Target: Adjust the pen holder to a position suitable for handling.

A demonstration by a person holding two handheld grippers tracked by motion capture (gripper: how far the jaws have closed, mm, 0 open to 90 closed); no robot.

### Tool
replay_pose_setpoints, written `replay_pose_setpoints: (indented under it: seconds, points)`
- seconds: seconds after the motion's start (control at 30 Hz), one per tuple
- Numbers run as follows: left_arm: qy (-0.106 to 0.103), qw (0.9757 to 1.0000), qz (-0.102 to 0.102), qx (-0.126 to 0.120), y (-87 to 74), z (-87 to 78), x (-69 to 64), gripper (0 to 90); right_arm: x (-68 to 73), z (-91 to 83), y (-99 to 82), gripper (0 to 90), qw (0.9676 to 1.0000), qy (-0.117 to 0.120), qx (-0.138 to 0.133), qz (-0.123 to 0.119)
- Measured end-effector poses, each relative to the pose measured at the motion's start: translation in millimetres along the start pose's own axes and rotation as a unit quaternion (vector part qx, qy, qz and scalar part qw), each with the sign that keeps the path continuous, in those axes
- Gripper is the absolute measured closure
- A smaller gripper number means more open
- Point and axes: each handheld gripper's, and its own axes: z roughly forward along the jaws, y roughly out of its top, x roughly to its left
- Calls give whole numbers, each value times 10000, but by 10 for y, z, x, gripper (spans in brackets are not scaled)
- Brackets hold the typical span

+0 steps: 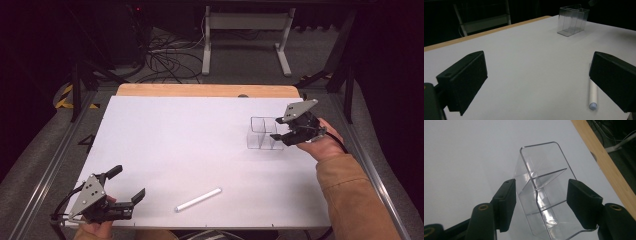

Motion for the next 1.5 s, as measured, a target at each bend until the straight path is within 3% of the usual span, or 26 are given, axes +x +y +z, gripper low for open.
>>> replay_pose_setpoints:
  seconds: [0.3,0.47,0.57,0.73,0.77,0.83,1.27,1.5]
  points:
    - [-8,10000,11,2,-2,5,3,23,-61,192,8,448,9993,102,359,-78]
    - [-17,10000,11,1,-3,5,4,23,-62,283,32,476,9977,275,557,-280]
    - [-17,10000,14,16,-3,5,5,23,-52,332,36,490,9976,235,613,-205]
    - [-21,10000,7,16,-5,6,7,23,-58,423,16,534,9959,257,836,-248]
    - [-21,10000,7,16,-5,6,7,23,-74,437,11,543,9946,335,902,-379]
    - [-21,10000,12,16,-5,6,7,23,-65,460,11,555,9948,347,910,-313]
    - [-33,10000,8,21,-6,7,7,23,-14,614,9,716,9893,477,1273,-527]
    - [-30,10000,6,19,-6,6,8,23,-1,619,18,743,9893,497,1236,-600]
